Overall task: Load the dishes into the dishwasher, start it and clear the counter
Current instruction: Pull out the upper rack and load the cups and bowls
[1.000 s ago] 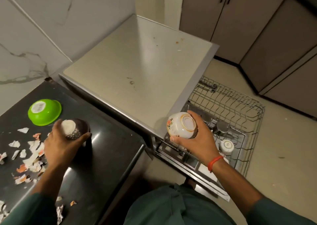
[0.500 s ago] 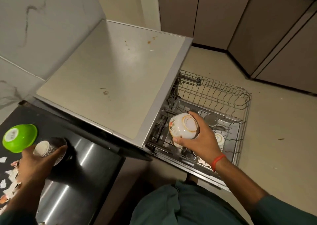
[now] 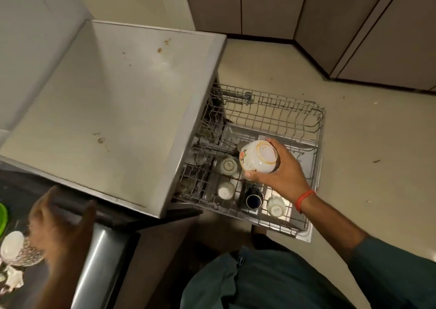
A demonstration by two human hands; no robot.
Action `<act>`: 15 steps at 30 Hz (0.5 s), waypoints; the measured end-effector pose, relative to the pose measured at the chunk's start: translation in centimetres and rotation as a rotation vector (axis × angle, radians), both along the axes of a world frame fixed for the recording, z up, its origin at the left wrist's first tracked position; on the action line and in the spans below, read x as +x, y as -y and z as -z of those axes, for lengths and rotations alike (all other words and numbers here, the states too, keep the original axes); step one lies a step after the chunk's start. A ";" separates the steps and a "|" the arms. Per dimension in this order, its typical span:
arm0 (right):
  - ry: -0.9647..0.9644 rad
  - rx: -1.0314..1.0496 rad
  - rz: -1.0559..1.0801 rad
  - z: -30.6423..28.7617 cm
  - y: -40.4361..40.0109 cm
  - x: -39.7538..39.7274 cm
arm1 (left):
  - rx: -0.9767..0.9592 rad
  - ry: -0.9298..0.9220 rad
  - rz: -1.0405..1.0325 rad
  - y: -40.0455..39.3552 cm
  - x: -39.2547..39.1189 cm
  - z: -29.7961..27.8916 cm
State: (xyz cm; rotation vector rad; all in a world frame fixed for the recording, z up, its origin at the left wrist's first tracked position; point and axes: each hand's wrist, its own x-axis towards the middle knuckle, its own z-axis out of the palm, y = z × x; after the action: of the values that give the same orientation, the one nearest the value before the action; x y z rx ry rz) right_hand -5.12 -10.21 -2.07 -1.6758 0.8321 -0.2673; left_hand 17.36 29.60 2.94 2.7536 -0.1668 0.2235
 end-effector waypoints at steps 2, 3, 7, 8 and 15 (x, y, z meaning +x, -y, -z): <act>-0.009 -0.006 0.009 0.4 1.2 -0.3 | -0.105 0.010 0.164 7.5 -3.1 -2.3; -0.017 -0.005 0.011 0.5 1.7 -0.5 | -0.125 -0.039 0.238 10.2 -4.1 -2.4; -0.033 -0.015 0.004 1.0 3.4 -0.9 | -0.243 -0.340 0.435 20.5 -7.4 -0.8; -0.037 -0.020 0.003 1.2 3.7 -0.9 | -0.272 -0.367 0.490 23.0 -8.1 -0.7; -0.085 -0.034 0.011 2.8 5.2 -0.6 | -0.225 -0.753 0.669 33.5 -8.5 2.7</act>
State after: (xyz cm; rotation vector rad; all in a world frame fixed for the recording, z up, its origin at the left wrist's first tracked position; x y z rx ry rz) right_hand -5.70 -15.38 -4.90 -1.7246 0.9041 -0.2201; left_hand 8.90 -3.92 0.21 2.2143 -0.7612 -0.8861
